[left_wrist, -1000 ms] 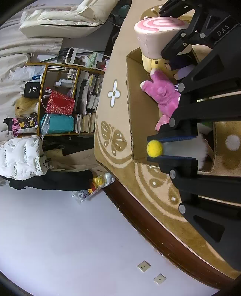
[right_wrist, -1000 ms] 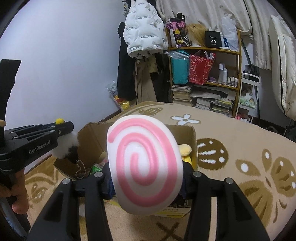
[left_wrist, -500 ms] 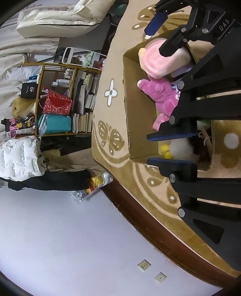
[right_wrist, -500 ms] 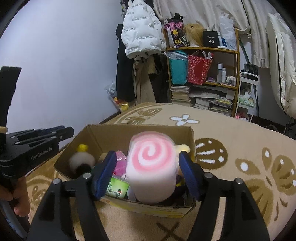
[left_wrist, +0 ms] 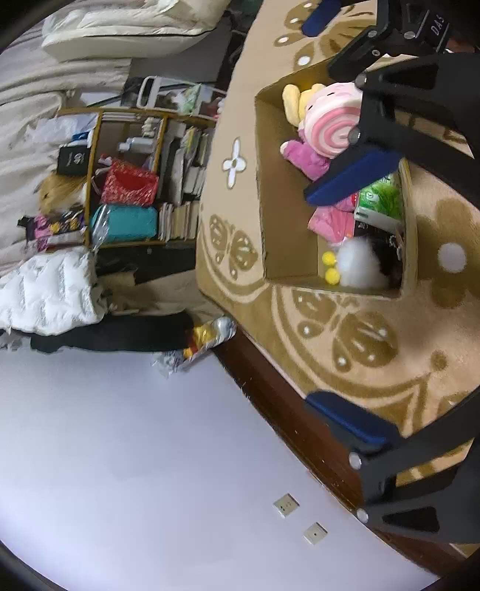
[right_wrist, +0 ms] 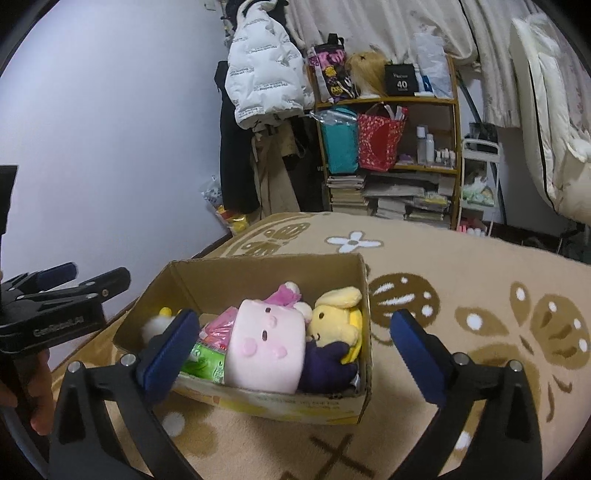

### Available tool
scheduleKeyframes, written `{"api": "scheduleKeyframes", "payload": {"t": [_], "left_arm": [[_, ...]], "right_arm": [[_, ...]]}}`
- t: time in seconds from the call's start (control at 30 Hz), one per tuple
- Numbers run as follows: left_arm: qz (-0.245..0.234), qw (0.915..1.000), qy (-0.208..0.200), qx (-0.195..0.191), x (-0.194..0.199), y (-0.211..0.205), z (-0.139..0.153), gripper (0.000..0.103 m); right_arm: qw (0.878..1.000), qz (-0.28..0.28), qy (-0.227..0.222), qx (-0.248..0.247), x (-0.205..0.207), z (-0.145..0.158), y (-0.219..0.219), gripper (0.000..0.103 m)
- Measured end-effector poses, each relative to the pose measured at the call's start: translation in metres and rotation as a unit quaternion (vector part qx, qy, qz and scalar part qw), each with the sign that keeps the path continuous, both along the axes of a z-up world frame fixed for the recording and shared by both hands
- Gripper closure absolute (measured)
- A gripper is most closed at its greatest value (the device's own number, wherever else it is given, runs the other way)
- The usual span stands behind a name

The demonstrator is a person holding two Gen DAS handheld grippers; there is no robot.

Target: Organize soft objects

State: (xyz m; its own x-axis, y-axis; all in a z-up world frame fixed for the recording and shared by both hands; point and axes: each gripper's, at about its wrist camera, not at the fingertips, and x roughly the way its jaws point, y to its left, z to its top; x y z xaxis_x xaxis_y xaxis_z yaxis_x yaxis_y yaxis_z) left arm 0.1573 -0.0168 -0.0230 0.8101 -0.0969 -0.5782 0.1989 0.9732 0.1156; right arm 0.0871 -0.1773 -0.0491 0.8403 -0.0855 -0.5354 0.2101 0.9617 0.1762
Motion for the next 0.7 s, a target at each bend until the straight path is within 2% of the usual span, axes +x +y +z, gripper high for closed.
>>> {"api": "scheduleKeyframes", "payload": {"t": [0.1,0.3,0.7], "left_arm": [[0.007,0.9999,-0.012,-0.008,-0.01,0.007,0.005,0.0],[0.011,0.9994,-0.011,-0.03,-0.024,0.019,0.012,0.0],[-0.011,0.9987,-0.046,0.017,-0.062,0.019,0.033,0.0]], "right_arm": [[1.0,-0.006,0.007,0.007,-0.004,-0.001,-0.002,0.0],[1.0,-0.013,0.007,0.018,-0.02,0.003,-0.002,0.0],[0.999,-0.023,-0.015,0.018,-0.05,0.02,0.003,0.0]]}}
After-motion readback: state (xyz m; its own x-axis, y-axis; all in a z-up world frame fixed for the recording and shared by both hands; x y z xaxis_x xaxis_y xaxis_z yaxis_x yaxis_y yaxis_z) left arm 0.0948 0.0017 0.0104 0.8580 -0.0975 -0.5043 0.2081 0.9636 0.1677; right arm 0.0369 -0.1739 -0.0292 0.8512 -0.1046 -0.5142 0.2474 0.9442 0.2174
